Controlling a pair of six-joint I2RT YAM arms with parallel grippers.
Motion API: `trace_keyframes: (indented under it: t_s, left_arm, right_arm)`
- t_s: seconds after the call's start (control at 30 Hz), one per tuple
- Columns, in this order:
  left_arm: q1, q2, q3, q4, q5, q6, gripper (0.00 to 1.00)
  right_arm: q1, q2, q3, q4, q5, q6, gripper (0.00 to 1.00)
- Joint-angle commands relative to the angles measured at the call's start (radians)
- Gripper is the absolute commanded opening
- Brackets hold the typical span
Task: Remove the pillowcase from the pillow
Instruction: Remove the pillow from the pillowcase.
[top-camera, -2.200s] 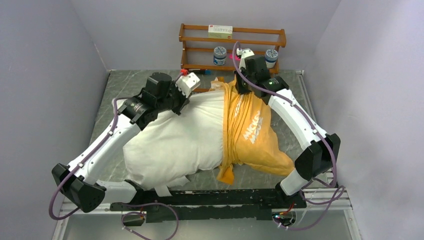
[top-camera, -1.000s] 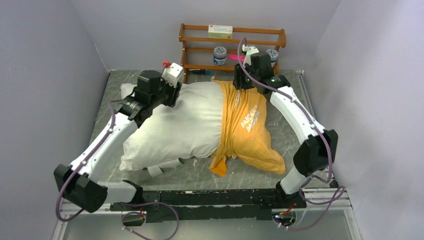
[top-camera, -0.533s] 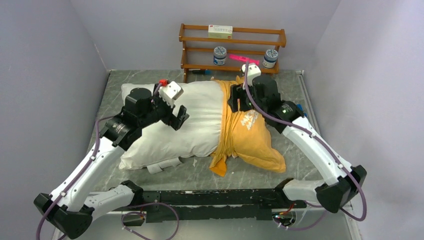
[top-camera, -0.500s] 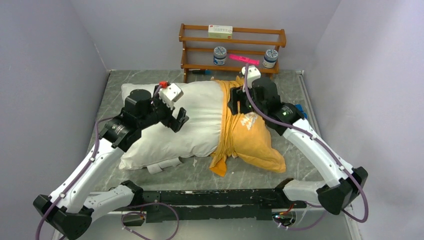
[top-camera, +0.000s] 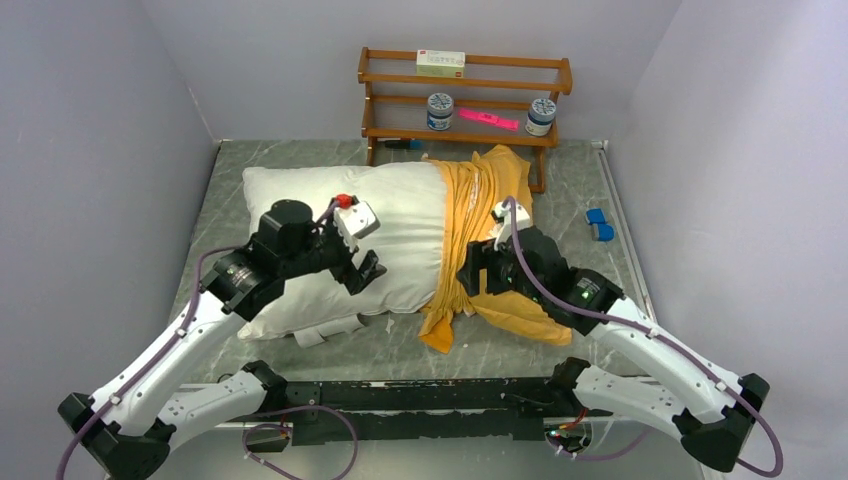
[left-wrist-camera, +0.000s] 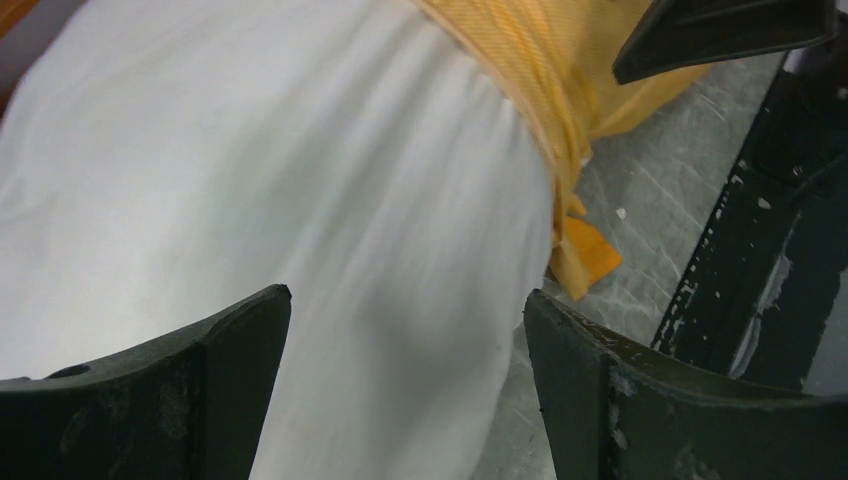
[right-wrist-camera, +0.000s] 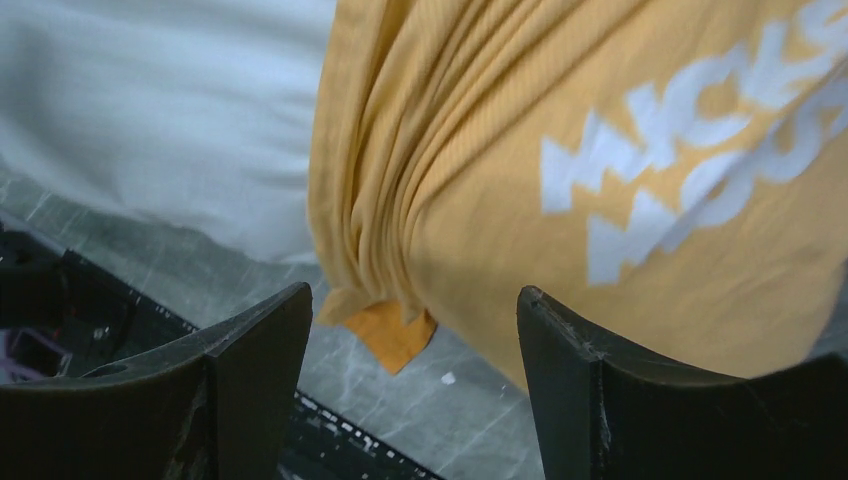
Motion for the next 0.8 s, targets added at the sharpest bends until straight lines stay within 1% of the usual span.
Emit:
trace_keyframes:
  t_s: [0.0,0.17,0.33,0.43,0.53,0.6,0.67,0.77]
  left_arm:
    - [-0.101,-0.006,-0.018,0.030,-0.053,0.047,0.90]
    - [-0.168,-0.004,-0.051,0.080,-0.065,0.058,0.89]
    - [-0.254,0.034,-0.074,0.140,-0.102,0.076,0.89]
    - [-0.333,0.054,-0.087,0.172,-0.171,0.100,0.90]
    - [-0.422,0.068,-0.115,0.215,-0.268,0.137,0.91]
    - [-0.476,0.073,-0.151,0.264,-0.323,0.170,0.93]
    - [-0.516,0.084,-0.185,0.311,-0.393,0.209,0.96]
    - [-0.555,0.106,-0.228,0.381,-0.461,0.282,0.96]
  right_arm:
    - [0.049,-0.045,-0.070,0.062,0.000,0.131,0.77]
    - [0.127,-0.048,-0.137,0.107,0.065,0.186,0.77]
    - [0.139,-0.019,-0.170,0.112,0.121,0.186,0.77]
    - [0.141,-0.020,-0.186,0.118,0.147,0.188,0.77]
    - [0.141,-0.020,-0.205,0.133,0.163,0.179,0.77]
    - [0.141,-0.015,-0.219,0.145,0.169,0.173,0.77]
    - [0.141,-0.009,-0.228,0.157,0.167,0.171,0.77]
    - [0.140,-0.004,-0.239,0.175,0.169,0.168,0.77]
